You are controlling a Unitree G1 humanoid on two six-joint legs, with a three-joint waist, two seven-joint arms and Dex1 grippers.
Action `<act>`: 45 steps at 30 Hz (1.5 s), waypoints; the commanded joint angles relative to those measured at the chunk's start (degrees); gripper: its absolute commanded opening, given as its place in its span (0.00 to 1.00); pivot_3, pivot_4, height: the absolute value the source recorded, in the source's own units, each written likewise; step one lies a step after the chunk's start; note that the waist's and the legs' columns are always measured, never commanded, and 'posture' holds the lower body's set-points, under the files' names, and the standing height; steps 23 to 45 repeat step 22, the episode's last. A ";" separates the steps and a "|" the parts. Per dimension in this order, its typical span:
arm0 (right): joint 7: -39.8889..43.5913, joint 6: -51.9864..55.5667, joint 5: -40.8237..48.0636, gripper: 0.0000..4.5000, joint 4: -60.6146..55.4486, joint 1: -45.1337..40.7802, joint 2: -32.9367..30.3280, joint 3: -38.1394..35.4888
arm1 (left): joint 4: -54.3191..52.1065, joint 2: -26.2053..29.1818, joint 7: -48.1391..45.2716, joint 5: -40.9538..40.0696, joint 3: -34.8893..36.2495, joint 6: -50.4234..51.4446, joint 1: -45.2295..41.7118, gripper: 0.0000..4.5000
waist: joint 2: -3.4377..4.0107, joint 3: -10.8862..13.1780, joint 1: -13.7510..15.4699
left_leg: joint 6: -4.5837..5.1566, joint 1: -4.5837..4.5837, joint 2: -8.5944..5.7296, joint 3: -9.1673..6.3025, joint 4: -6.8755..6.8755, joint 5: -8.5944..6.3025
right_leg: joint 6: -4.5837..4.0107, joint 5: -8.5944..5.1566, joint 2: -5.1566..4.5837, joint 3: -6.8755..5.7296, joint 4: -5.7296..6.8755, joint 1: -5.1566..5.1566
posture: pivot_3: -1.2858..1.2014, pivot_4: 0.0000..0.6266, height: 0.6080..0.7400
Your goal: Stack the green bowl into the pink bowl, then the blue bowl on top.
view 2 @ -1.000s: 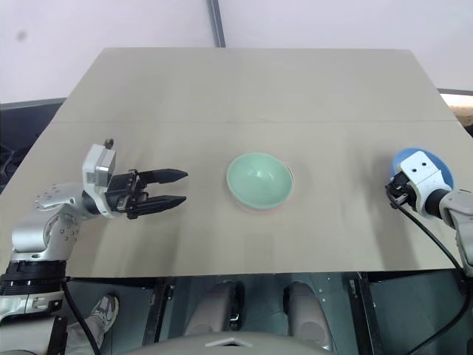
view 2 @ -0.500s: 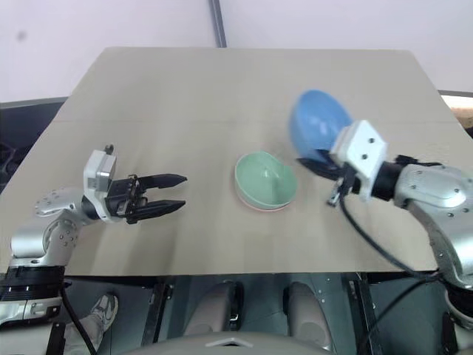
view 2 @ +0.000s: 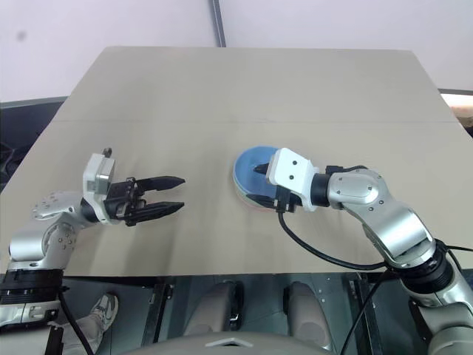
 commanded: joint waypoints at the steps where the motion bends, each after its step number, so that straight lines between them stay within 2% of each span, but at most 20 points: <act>1: -0.44 -0.63 1.29 0.75 -4.95 2.50 -1.22 -5.59 | -3.76 0.71 2.06 -1.53 2.23 1.22 0.76 0.70 | -0.01 0.00 0.19 | 0.00 -0.01 0.00 -0.02 0.00 0.00 | 0.00 0.00 0.00 -0.01 -0.02 0.00 | 0.52 0.24 1.00; 5: -2.25 5.00 11.16 0.75 -10.07 7.88 -0.89 -20.26 | -6.26 -0.96 7.21 0.18 3.21 -0.33 2.24 0.70 | -0.01 0.00 0.20 | 0.00 -0.05 -0.04 -0.04 -0.01 0.00 | 0.01 0.01 -0.10 -0.04 -0.04 0.02 | 0.52 0.24 1.00; 8: 2.00 12.13 21.20 0.75 -9.64 12.10 -5.46 -29.58 | -8.28 -1.43 9.88 0.00 3.79 0.16 3.90 0.70 | -0.02 0.00 0.26 | 0.01 0.00 -0.04 -0.04 -0.01 -0.01 | 0.02 0.01 -0.14 -0.05 -0.05 0.08 | 0.52 0.24 1.00; 9: 1.88 12.06 21.46 0.75 -9.29 13.01 -6.30 -31.28 | -8.72 -1.48 10.31 -0.09 3.87 0.09 4.24 0.70 | -0.02 0.00 0.21 | 0.01 0.03 -0.04 -0.04 -0.01 -0.01 | 0.01 0.01 -0.17 -0.05 -0.06 0.11 | 0.52 0.24 1.00; 11: 2.62 8.61 18.55 0.84 -7.53 19.10 -7.81 -36.67 | -9.82 -1.35 11.31 0.57 4.45 -1.14 5.68 0.70 | -0.03 0.00 0.16 | 0.01 0.05 0.00 -0.04 -0.01 0.00 | 0.00 0.00 -0.26 -0.03 -0.07 0.11 | 0.52 0.24 1.00; 13: 2.68 4.07 13.85 0.99 -5.55 24.26 -9.10 -39.93 | -10.66 -1.01 12.37 1.45 5.07 -2.20 7.13 0.70 | -0.02 -0.02 0.24 | 0.01 0.06 0.05 -0.09 -0.03 -0.01 | -0.02 -0.01 -0.22 -0.07 -0.10 0.13 | 0.52 0.24 1.00; 16: 7.26 -0.54 11.82 0.99 -2.00 32.19 -11.12 -46.59 | -12.70 -0.68 14.23 1.89 6.79 -2.73 9.85 0.70 | -0.01 -0.01 0.27 | 0.01 0.06 0.01 0.02 -0.05 0.00 | 0.00 0.00 -0.08 0.00 -0.14 0.13 | 0.52 0.24 1.00; 20: 12.49 -4.22 11.92 0.99 2.37 37.63 -13.04 -53.14 | -15.62 0.45 14.11 1.52 8.71 -2.53 13.92 0.70 | -0.01 -0.01 -0.01 | 0.01 0.11 0.01 0.12 -0.04 -0.01 | 0.02 0.01 -0.06 0.08 -0.23 0.19 | 0.52 0.24 1.00; 22: 14.18 -4.99 12.36 0.99 3.53 38.94 -13.55 -54.80 | -16.77 1.08 14.11 1.12 9.46 -1.92 15.48 0.70 | -0.01 -0.01 -0.01 | 0.01 0.12 0.03 0.12 -0.04 0.00 | 0.02 0.00 -0.05 0.08 -0.23 0.20 | 0.52 0.24 1.00; 45: 14.18 -4.99 12.36 0.99 3.53 38.94 -13.55 -54.80 | -16.77 1.08 14.11 1.12 9.46 -1.92 15.48 0.70 | -0.01 -0.01 -0.01 | 0.01 0.12 0.03 0.12 -0.04 0.00 | 0.02 0.00 -0.05 0.08 -0.23 0.20 | 0.52 0.24 1.00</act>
